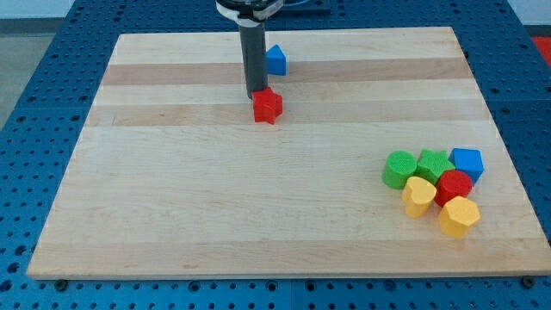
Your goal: Move the red star into the yellow heart
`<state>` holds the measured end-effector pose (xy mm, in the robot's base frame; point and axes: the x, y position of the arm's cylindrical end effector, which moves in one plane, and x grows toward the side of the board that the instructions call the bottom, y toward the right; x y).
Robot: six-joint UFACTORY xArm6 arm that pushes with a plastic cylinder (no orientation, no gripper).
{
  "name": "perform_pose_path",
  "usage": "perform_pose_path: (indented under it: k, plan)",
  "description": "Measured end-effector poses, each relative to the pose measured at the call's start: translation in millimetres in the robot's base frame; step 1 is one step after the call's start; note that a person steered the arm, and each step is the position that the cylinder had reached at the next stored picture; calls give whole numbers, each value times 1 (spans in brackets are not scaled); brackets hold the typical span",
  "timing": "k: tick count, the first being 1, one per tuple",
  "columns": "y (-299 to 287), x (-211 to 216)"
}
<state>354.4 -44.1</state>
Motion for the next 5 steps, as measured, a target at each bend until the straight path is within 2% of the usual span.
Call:
perform_pose_path:
  k: [3, 5]
  plan:
    - [17, 75]
    - [90, 86]
